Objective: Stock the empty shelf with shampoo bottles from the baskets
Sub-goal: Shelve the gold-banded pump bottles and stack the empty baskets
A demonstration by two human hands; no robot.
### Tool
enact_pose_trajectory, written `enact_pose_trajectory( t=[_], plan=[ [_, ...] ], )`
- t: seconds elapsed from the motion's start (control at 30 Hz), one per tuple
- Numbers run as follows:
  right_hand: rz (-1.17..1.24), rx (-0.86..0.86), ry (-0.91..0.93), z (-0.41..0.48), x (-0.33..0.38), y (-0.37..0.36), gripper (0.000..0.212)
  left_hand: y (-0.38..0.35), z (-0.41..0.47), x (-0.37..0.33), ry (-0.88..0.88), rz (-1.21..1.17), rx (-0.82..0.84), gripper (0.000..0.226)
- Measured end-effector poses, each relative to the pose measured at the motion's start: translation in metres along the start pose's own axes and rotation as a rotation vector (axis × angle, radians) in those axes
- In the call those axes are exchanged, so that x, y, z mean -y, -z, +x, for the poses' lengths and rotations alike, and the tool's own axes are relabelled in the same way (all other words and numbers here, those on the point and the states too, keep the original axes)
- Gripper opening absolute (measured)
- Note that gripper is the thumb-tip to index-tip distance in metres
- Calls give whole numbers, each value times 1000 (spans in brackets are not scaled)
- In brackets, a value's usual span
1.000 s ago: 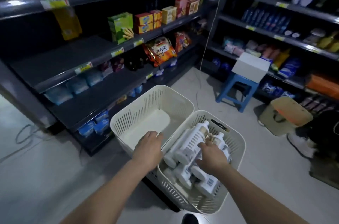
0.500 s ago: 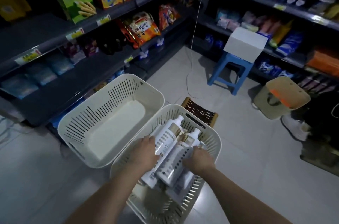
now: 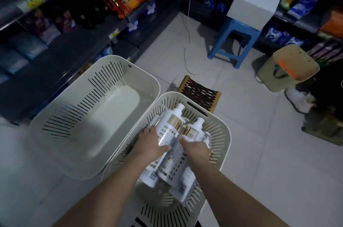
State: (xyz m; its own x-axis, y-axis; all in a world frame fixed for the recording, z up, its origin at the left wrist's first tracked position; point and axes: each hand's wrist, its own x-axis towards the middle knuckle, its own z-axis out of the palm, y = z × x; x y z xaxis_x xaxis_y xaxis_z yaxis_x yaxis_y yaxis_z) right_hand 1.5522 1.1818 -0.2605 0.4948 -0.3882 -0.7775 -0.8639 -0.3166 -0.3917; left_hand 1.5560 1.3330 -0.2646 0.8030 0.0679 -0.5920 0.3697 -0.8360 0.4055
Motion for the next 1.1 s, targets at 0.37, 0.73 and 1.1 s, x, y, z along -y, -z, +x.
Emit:
enact_pose_trajectory(
  t=[0.37,0.73,1.1],
  plan=[
    [22,-137,-7,10,-9,-22,86,1,-7,33,122,-566,301,53],
    [260,253,257,-31,-12,-14,49,13,-65,73,212,-1080,397,58],
    [173,666,531,-103,12,0,54,27,-179,67,173,-1536,17,54]
  ],
)
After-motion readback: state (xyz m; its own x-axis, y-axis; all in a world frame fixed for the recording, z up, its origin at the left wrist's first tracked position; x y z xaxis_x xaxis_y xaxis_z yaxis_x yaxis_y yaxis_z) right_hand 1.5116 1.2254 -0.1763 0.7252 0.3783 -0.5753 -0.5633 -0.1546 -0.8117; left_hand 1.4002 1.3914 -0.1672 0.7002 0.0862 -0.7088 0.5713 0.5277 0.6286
